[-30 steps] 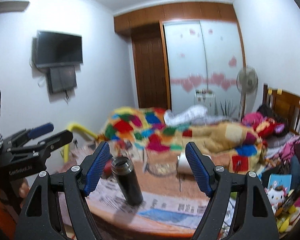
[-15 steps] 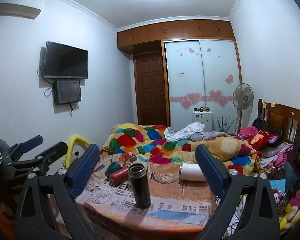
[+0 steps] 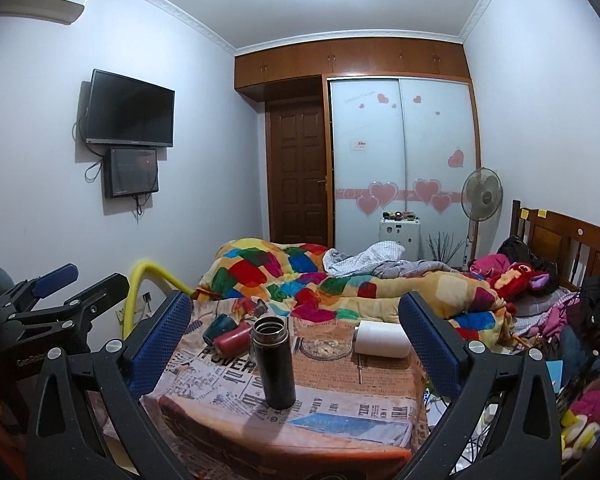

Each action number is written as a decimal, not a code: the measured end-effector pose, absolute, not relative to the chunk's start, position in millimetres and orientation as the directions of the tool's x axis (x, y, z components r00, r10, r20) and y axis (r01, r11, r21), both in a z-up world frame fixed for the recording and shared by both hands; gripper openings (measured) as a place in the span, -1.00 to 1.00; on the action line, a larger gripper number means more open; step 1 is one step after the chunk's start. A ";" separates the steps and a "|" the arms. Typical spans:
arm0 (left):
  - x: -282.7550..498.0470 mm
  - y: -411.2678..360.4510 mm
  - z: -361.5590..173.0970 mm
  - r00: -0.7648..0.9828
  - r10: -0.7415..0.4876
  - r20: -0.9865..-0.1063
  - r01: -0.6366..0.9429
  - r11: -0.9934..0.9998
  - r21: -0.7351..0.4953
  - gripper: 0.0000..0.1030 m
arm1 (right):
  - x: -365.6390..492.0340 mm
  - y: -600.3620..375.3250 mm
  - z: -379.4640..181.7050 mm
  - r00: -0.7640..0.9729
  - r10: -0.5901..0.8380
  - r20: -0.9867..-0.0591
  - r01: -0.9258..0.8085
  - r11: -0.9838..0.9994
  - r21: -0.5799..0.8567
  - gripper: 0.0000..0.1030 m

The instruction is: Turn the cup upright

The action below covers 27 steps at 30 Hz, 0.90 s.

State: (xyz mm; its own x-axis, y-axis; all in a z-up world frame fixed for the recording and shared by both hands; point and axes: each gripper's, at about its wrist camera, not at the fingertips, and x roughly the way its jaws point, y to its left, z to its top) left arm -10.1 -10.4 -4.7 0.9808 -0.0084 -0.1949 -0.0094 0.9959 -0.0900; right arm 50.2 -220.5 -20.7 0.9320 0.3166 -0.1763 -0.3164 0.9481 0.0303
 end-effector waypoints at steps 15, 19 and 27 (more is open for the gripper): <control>-4.0 -13.5 -8.8 0.980 -0.016 -0.200 0.000 0.997 -0.082 0.99 | 49.2 -226.7 -25.2 0.931 0.317 -0.183 -0.316 0.948 0.031 1.00; -4.0 -13.6 -8.9 0.980 -0.018 -0.199 0.001 0.997 -0.083 0.99 | 49.8 -227.0 -25.9 0.931 0.315 -0.183 -0.315 0.949 0.030 1.00; -4.1 -14.6 -8.0 0.980 -0.020 -0.197 0.004 0.996 -0.085 0.99 | 50.3 -227.9 -26.3 0.931 0.315 -0.184 -0.315 0.949 0.029 1.00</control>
State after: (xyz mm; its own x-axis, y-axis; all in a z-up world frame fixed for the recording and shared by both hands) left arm -4.1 -14.6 -8.0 0.9801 -0.0204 -0.1974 0.0036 0.9964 -0.0847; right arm 50.3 -227.9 -26.3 0.9313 0.3145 -0.1835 -0.3146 0.9488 0.0292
